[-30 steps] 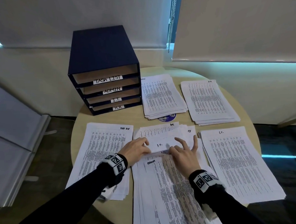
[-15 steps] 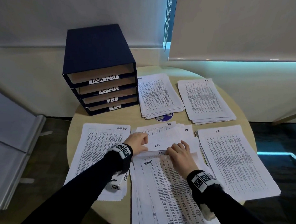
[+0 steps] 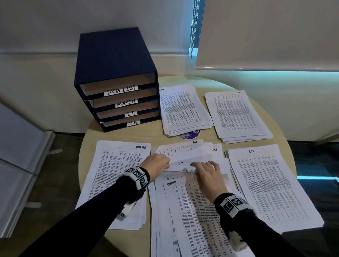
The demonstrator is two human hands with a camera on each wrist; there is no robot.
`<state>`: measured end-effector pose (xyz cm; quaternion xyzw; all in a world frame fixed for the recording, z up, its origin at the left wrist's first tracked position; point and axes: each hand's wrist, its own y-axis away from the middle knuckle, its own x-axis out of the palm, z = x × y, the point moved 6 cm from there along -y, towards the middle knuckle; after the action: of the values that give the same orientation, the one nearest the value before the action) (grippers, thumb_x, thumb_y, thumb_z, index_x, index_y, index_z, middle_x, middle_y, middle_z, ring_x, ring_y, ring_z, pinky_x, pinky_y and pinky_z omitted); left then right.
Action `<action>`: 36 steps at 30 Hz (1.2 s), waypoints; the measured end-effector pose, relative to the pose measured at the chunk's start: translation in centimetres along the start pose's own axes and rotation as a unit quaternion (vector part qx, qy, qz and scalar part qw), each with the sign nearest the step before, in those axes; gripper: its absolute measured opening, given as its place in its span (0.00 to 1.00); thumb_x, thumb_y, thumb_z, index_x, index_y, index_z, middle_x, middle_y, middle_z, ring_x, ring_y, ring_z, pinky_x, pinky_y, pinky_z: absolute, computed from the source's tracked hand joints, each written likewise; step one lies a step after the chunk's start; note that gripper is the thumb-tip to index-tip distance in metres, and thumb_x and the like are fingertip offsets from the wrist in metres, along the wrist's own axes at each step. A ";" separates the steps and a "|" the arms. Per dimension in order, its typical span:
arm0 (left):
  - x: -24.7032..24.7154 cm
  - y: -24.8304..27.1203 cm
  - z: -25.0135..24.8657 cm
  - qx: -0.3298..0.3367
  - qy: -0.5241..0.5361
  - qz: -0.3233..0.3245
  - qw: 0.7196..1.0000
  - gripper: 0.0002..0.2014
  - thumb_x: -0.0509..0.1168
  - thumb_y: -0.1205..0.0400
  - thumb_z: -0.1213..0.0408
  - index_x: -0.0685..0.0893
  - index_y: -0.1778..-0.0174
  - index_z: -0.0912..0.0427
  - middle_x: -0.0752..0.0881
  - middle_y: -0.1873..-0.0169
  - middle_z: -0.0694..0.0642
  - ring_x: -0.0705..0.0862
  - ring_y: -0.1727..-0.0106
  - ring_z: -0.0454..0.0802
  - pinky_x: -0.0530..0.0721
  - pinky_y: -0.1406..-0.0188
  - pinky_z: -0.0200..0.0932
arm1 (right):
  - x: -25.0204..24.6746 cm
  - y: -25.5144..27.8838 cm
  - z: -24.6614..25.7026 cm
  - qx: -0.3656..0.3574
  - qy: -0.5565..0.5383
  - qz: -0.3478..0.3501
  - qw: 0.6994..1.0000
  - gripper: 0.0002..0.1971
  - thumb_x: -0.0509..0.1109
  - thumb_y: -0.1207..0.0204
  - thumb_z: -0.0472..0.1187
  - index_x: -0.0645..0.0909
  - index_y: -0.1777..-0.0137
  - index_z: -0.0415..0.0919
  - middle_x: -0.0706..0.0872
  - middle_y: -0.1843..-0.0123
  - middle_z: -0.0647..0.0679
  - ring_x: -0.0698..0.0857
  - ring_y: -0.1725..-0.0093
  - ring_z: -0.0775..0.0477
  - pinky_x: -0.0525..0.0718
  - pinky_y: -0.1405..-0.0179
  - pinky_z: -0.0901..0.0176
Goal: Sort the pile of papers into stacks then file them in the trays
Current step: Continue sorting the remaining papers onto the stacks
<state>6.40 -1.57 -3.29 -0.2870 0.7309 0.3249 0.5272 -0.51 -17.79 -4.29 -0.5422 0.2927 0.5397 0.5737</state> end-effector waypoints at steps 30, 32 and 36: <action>0.7 0.3 1.5 -0.111 0.130 0.032 0.985 0.13 0.70 0.24 0.64 0.72 0.50 0.50 0.82 0.63 0.46 0.81 0.62 0.47 0.79 0.64 0.42 | 0.4 0.5 0.0 -0.028 -0.026 -0.014 0.999 0.16 0.81 0.39 0.32 0.77 0.61 0.48 0.81 0.64 0.55 0.82 0.62 0.47 0.65 0.39 0.51; 0.5 0.4 0.8 -0.082 0.119 0.031 0.989 0.08 0.69 0.21 0.66 0.75 0.53 0.52 0.83 0.61 0.48 0.81 0.60 0.47 0.80 0.60 0.41 | 0.5 0.7 0.0 -0.027 -0.023 -0.013 0.999 0.16 0.82 0.39 0.33 0.77 0.62 0.48 0.80 0.64 0.55 0.82 0.63 0.47 0.65 0.39 0.51; 0.5 1.4 -0.9 -0.001 0.051 0.014 0.999 0.05 0.62 0.15 0.63 0.81 0.54 0.58 0.83 0.55 0.51 0.78 0.52 0.46 0.77 0.48 0.39 | 0.2 1.0 -0.2 -0.020 0.001 -0.018 1.000 0.17 0.83 0.41 0.34 0.78 0.62 0.49 0.80 0.65 0.56 0.82 0.59 0.46 0.64 0.35 0.44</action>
<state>4.69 -1.41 -3.28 -0.2934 0.7604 0.3177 0.4846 -1.35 -18.10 -4.86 -0.5589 0.2725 0.5345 0.5725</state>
